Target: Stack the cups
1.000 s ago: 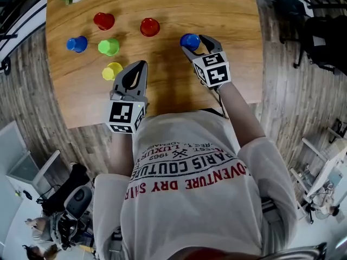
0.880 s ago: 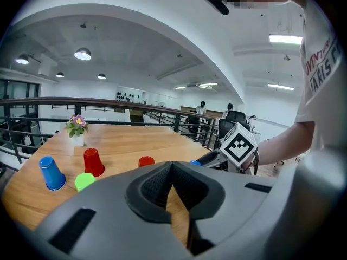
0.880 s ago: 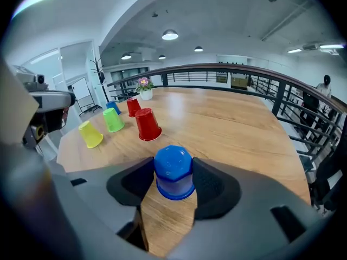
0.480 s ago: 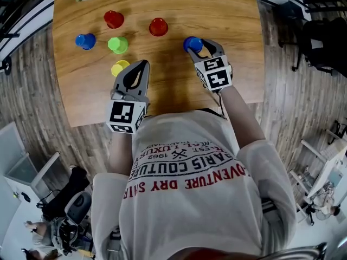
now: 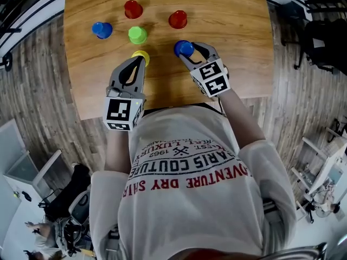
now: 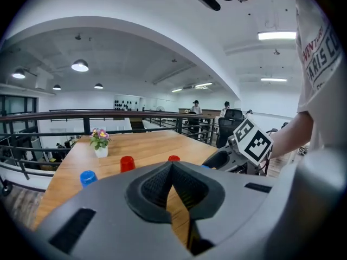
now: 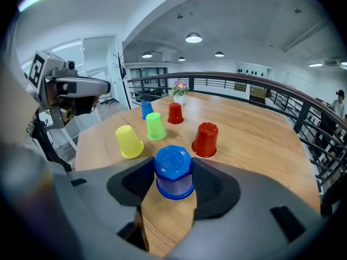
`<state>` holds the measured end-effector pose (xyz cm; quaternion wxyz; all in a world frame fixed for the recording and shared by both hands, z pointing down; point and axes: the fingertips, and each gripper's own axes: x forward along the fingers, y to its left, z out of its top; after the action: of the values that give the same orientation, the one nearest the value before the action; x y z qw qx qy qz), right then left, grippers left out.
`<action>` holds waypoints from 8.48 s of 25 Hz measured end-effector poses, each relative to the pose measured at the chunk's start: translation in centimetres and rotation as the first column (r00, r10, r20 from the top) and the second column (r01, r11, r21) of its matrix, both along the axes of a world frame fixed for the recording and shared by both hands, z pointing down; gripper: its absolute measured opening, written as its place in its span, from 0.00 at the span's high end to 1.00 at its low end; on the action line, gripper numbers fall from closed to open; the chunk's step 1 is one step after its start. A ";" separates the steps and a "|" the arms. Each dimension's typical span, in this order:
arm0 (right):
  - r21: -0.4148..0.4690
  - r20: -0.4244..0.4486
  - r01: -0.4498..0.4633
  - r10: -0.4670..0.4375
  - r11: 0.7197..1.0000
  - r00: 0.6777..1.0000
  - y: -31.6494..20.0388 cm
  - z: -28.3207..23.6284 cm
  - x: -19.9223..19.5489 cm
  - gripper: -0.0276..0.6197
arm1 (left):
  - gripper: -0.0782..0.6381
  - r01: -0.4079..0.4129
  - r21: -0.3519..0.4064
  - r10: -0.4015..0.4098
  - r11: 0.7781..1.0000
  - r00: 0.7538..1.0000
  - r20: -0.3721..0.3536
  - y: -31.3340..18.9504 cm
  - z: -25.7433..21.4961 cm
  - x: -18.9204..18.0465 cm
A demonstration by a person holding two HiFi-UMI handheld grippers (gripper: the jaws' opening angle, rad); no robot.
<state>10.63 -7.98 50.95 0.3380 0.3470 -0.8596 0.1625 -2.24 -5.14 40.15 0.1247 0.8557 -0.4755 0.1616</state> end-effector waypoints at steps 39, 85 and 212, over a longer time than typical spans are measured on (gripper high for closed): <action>0.028 0.088 0.086 -0.088 0.996 0.992 -0.8 -2.2 -9.7 0.46 | 0.87 0.108 -0.017 -0.108 0.994 0.994 -0.011 2.3 1.2 -8.8; 0.021 -0.134 0.177 -0.173 0.984 0.976 -6.5 -1.7 -10.8 0.58 | 0.87 0.076 0.056 -0.073 0.996 0.996 -0.053 -1.2 -0.9 -9.7; -0.072 -0.097 0.026 -0.033 0.997 0.995 -2.9 -5.0 -14.9 0.56 | 0.87 0.059 0.144 -0.051 0.988 0.997 -0.053 -0.2 -3.2 -14.5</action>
<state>-4.24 -10.86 45.97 0.3942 0.3297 -0.8407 0.1708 -16.74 -5.34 36.95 0.0779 0.8528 -0.5062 0.1020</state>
